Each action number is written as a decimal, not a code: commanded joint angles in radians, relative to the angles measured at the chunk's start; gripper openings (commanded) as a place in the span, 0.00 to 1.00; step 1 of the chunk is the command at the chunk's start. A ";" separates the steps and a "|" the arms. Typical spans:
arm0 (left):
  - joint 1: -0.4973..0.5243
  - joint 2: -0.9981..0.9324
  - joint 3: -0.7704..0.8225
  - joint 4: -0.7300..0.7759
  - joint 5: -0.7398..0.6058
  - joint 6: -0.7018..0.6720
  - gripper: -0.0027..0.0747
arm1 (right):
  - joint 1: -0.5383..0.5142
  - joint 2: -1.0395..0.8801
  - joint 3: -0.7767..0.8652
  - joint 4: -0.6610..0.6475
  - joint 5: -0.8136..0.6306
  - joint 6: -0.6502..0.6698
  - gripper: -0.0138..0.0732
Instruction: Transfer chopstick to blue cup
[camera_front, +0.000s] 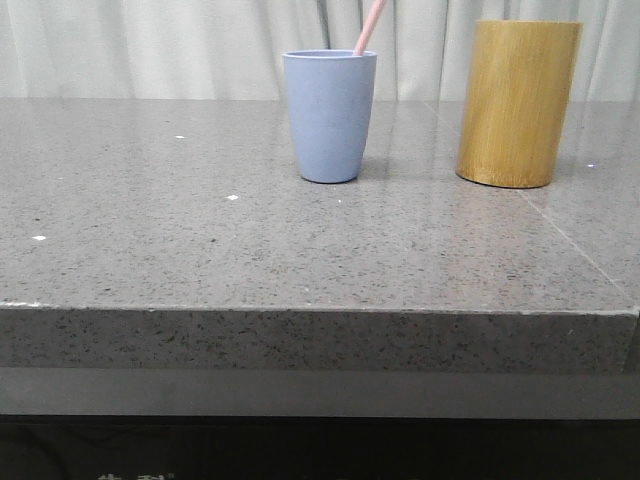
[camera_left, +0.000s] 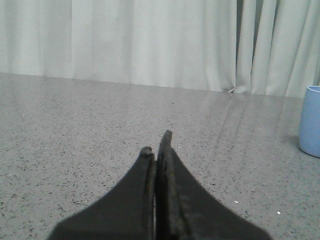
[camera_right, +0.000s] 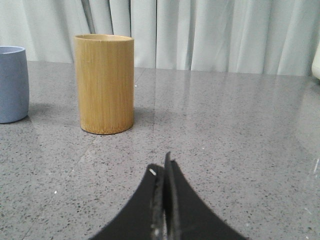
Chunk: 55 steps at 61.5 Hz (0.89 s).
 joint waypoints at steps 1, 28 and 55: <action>0.003 -0.023 0.014 0.000 -0.071 -0.010 0.01 | -0.006 -0.021 -0.003 0.004 -0.092 -0.004 0.08; 0.003 -0.023 0.014 0.000 -0.071 -0.010 0.01 | -0.006 -0.021 -0.003 0.004 -0.092 -0.004 0.08; 0.043 -0.025 0.014 0.000 -0.069 -0.010 0.01 | -0.006 -0.021 -0.003 0.004 -0.092 -0.004 0.08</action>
